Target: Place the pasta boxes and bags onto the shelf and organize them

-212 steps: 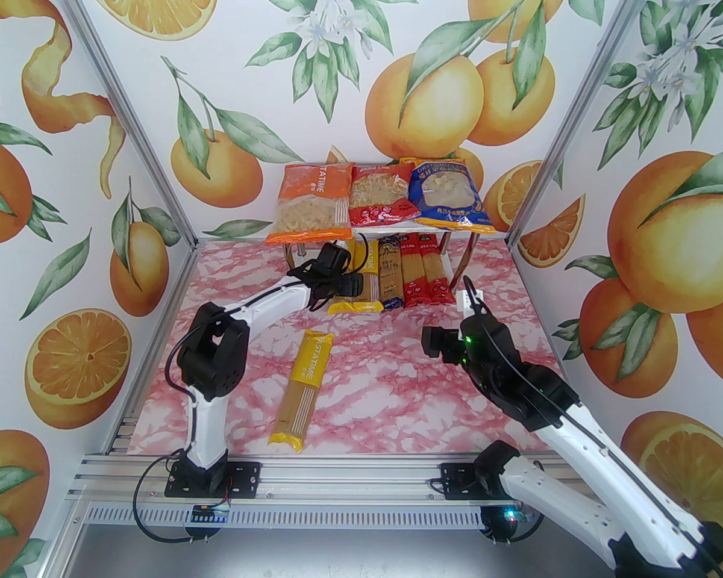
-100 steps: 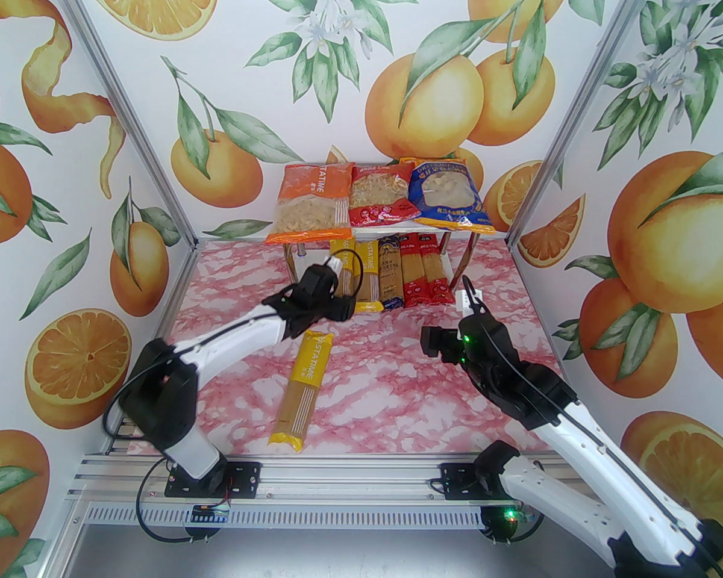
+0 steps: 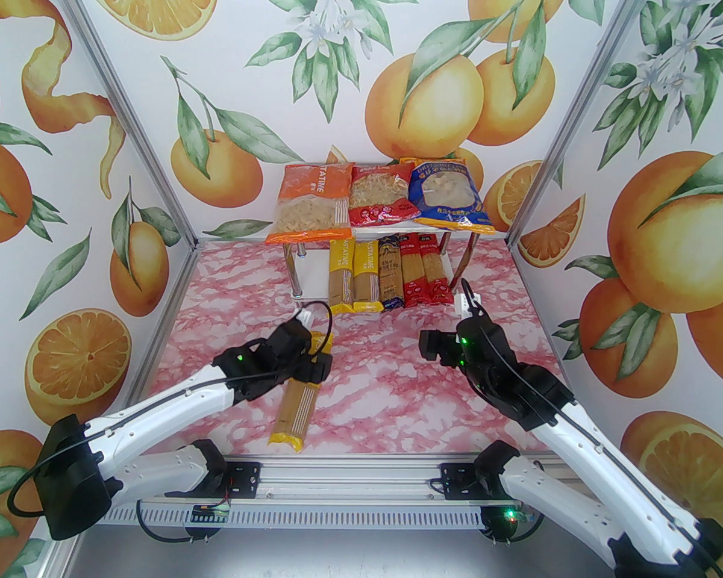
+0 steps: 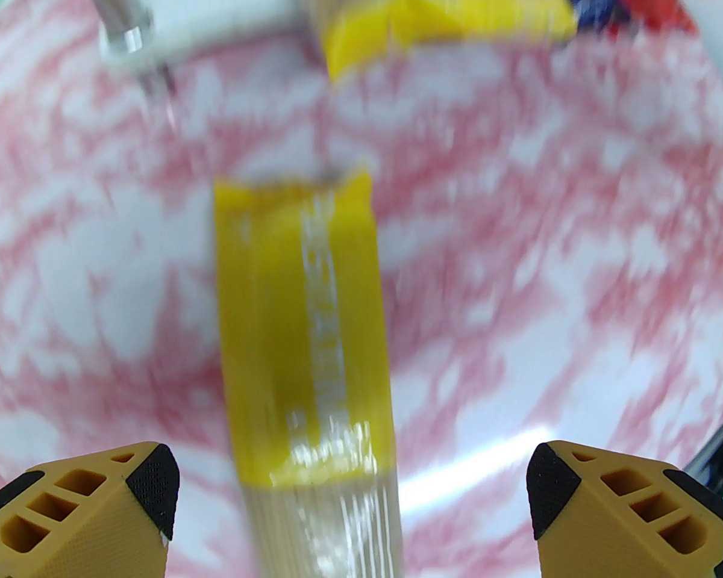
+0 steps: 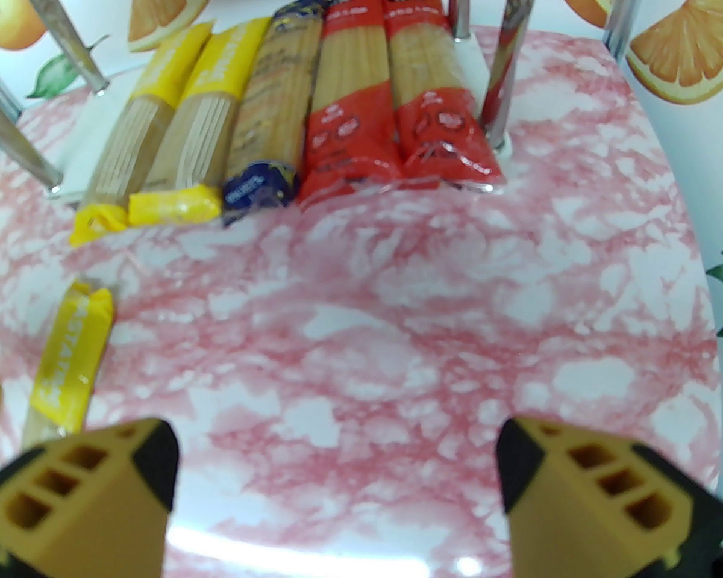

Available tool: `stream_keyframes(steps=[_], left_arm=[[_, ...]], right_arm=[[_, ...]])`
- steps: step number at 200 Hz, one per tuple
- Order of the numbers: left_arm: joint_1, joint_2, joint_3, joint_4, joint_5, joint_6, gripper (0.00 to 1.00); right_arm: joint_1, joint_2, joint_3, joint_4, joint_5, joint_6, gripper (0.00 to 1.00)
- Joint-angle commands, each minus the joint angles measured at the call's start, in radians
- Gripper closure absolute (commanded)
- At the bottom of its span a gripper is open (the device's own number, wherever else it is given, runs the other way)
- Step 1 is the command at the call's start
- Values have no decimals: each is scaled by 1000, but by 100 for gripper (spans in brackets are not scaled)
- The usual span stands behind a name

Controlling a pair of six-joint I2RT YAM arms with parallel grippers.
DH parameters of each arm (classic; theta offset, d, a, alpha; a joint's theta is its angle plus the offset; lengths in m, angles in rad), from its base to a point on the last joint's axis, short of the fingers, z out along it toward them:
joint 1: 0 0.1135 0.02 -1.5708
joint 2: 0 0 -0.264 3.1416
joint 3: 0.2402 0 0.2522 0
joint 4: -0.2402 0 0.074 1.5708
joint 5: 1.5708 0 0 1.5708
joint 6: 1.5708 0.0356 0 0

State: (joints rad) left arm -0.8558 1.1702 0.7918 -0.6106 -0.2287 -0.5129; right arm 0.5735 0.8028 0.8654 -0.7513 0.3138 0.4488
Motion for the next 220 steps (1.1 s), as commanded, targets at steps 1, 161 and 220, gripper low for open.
stream_keyframes(steps=[1,161,220], left_arm=[[-70,-12,-31,-68,-21,-127,0],[-153,16,-248,35,-12,-290,0],[-87,100,-253,94,49,-228,0]], right_arm=[[-6,-8,9,-9,-16,18,8],[-8,-53,-17,-22,-18,42,8],[-7,-48,-16,-21,-14,45,8]])
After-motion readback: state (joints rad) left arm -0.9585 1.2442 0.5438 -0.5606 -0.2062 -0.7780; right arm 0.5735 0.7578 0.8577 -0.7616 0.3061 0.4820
